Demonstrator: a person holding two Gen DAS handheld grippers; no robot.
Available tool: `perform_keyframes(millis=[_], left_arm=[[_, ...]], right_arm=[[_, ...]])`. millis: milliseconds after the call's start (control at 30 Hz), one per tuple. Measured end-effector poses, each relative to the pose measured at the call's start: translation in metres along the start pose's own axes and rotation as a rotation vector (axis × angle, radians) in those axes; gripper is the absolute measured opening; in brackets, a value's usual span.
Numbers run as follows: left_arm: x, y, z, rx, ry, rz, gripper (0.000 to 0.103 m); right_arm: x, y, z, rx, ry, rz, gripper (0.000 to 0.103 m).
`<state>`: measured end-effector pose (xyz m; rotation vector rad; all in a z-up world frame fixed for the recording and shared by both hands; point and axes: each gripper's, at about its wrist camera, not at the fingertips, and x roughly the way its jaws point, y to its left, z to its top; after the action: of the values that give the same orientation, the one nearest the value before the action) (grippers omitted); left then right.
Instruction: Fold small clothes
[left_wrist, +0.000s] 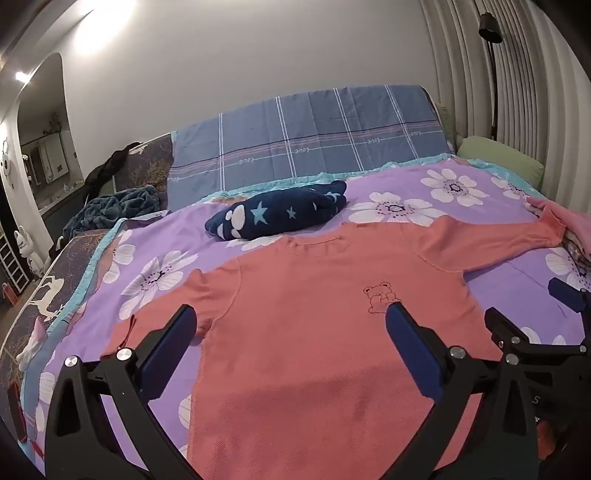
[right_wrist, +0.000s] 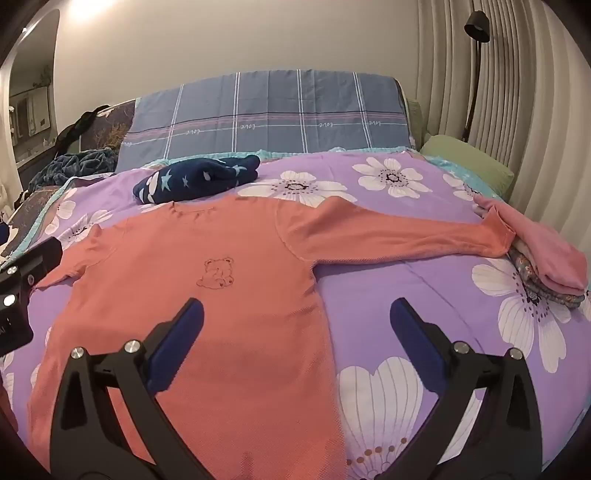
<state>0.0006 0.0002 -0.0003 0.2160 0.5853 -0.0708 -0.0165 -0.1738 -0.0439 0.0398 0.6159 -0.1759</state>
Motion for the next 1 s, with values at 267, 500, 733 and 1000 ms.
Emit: perform_keyframes(millis=[267,500,733,1000], left_arm=[[0.006,0.007,0.008,-0.025,-0.001,-0.010,0.102],[-0.003,0.008,0.003,-0.026,-0.033,0.003,0.102],[-0.010,0.005,-0.003,-0.025,-0.053,-0.010,0.102],[-0.017,0.008,-0.002,-0.063,-0.062,-0.034,0.102]], right_arm=[[-0.004,0.002,0.004,0.001,-0.010,0.018,0.101],[-0.012,0.000,0.006,0.021,-0.038,0.001,0.101],[-0.019,0.003,0.007,0.010,-0.046,-0.033,0.101],[-0.034,0.009,0.014,-0.021,-0.093,-0.036,0.101]])
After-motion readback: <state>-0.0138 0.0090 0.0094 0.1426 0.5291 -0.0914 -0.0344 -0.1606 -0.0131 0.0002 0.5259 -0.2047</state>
